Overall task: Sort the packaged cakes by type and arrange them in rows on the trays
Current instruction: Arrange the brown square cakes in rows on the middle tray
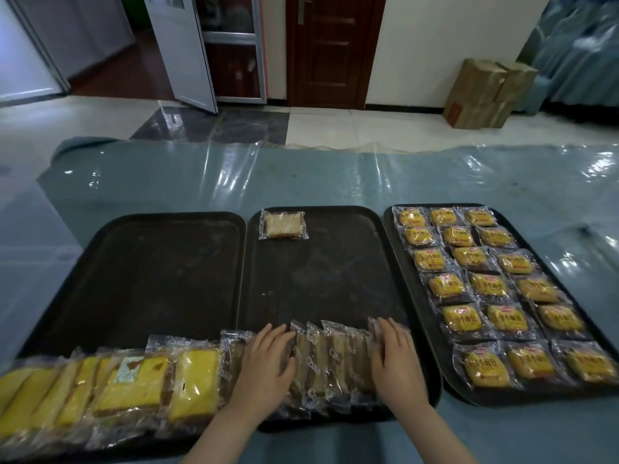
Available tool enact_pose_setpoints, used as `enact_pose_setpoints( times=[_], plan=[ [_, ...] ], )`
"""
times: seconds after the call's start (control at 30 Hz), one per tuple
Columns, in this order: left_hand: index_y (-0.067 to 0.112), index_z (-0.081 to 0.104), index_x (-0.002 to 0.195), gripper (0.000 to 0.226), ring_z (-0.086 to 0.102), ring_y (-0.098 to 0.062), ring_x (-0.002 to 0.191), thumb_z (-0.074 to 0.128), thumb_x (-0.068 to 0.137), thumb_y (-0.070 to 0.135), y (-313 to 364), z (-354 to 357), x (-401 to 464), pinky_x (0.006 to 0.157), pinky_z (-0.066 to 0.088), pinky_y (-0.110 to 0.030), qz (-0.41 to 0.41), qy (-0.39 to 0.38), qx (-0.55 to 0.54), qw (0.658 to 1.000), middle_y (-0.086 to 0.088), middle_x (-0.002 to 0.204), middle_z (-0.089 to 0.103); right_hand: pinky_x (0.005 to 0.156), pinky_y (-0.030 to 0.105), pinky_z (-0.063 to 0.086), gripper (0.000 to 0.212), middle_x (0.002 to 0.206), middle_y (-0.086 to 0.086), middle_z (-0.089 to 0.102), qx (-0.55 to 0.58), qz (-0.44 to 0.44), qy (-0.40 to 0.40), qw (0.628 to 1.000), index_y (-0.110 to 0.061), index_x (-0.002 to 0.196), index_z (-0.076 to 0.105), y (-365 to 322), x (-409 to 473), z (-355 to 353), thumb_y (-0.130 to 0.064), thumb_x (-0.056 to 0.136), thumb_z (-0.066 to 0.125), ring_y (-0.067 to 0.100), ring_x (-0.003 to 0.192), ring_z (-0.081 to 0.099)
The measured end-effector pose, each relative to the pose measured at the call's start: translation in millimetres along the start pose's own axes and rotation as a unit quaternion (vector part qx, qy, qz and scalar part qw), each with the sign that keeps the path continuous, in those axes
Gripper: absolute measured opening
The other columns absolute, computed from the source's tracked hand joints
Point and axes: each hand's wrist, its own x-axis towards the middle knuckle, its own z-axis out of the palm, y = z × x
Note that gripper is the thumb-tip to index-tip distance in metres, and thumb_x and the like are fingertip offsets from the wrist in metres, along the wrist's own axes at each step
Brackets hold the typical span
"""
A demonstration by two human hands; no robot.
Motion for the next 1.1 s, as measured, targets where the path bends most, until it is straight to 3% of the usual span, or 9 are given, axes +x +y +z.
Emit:
enact_pose_setpoints(
  times=[0.17, 0.3, 0.43, 0.6, 0.7, 0.8, 0.93, 1.1],
  plan=[
    [0.034, 0.034, 0.149, 0.048, -0.002, -0.006, 0.150, 0.045, 0.102, 0.033, 1, 3, -9, 0.119, 0.000, -0.030, 0.010, -0.011, 0.015, 1.000, 0.019, 0.158, 0.022, 0.120, 0.042, 0.028, 0.059, 0.161, 0.005, 0.027, 0.047, 0.057, 0.008, 0.997, -0.015, 0.154, 0.028, 9, -10, 3, -0.029, 0.101, 0.049, 0.021, 0.150, 0.023],
    [0.037, 0.025, 0.153, 0.054, -0.008, -0.006, 0.149, 0.043, 0.103, 0.035, 1, 4, -13, 0.119, 0.000, -0.033, 0.015, -0.025, 0.035, 0.999, 0.019, 0.160, 0.017, 0.114, 0.045, 0.038, 0.063, 0.153, 0.006, 0.040, 0.074, 0.085, 0.008, 0.994, -0.015, 0.150, 0.034, 18, -13, 1, -0.038, 0.096, 0.057, 0.023, 0.142, 0.037],
    [0.039, 0.018, 0.155, 0.056, -0.011, -0.005, 0.149, 0.039, 0.103, 0.037, 0, 2, -15, 0.121, 0.002, -0.038, 0.015, -0.038, 0.059, 0.997, 0.020, 0.161, 0.012, 0.119, 0.039, 0.030, 0.052, 0.156, 0.006, 0.037, 0.060, 0.086, 0.005, 0.994, -0.013, 0.150, 0.040, 19, -13, 0, -0.031, 0.102, 0.049, 0.021, 0.146, 0.031],
    [0.039, 0.018, 0.155, 0.056, -0.010, -0.007, 0.150, 0.040, 0.103, 0.037, 2, 2, -16, 0.123, 0.005, -0.042, 0.010, -0.040, 0.062, 0.997, 0.018, 0.162, 0.012, 0.117, 0.034, 0.031, 0.043, 0.153, 0.003, 0.044, 0.089, 0.088, 0.002, 0.992, -0.014, 0.147, 0.046, 18, -11, -9, -0.025, 0.105, 0.041, 0.017, 0.144, 0.035],
    [0.038, 0.020, 0.154, 0.055, -0.008, -0.008, 0.150, 0.040, 0.103, 0.036, 4, 1, -16, 0.122, 0.004, -0.041, 0.012, -0.036, 0.062, 0.997, 0.018, 0.162, 0.013, 0.114, 0.033, 0.037, 0.042, 0.148, 0.000, 0.051, 0.119, 0.097, -0.008, 0.988, -0.017, 0.146, 0.048, 14, -12, -15, -0.026, 0.106, 0.041, 0.017, 0.139, 0.043],
    [0.038, 0.022, 0.154, 0.054, -0.007, -0.007, 0.150, 0.040, 0.103, 0.035, 6, -1, -15, 0.121, 0.002, -0.038, 0.015, -0.032, 0.059, 0.998, 0.019, 0.161, 0.014, 0.104, 0.024, 0.037, 0.039, 0.142, -0.004, 0.055, 0.160, 0.099, -0.021, 0.982, -0.022, 0.144, 0.050, 6, -15, -24, -0.025, 0.106, 0.041, 0.014, 0.132, 0.049],
    [0.038, 0.024, 0.153, 0.053, -0.007, -0.005, 0.149, 0.041, 0.103, 0.035, 7, -1, -14, 0.118, -0.003, -0.034, 0.020, -0.026, 0.057, 0.998, 0.019, 0.161, 0.014, 0.093, 0.018, 0.037, 0.037, 0.128, -0.012, 0.060, 0.191, 0.079, -0.035, 0.978, -0.027, 0.140, 0.054, -6, -15, -32, -0.024, 0.106, 0.042, 0.003, 0.114, 0.052],
    [0.038, 0.023, 0.153, 0.053, -0.006, -0.006, 0.150, 0.041, 0.103, 0.034, 10, -1, -14, 0.123, 0.002, -0.036, 0.035, -0.033, 0.044, 0.998, 0.019, 0.161, 0.013, 0.103, 0.020, 0.038, 0.037, 0.133, -0.014, 0.059, 0.221, 0.060, -0.061, 0.972, -0.028, 0.141, 0.053, -20, -10, -34, -0.028, 0.105, 0.044, 0.003, 0.125, 0.051]
  ],
)
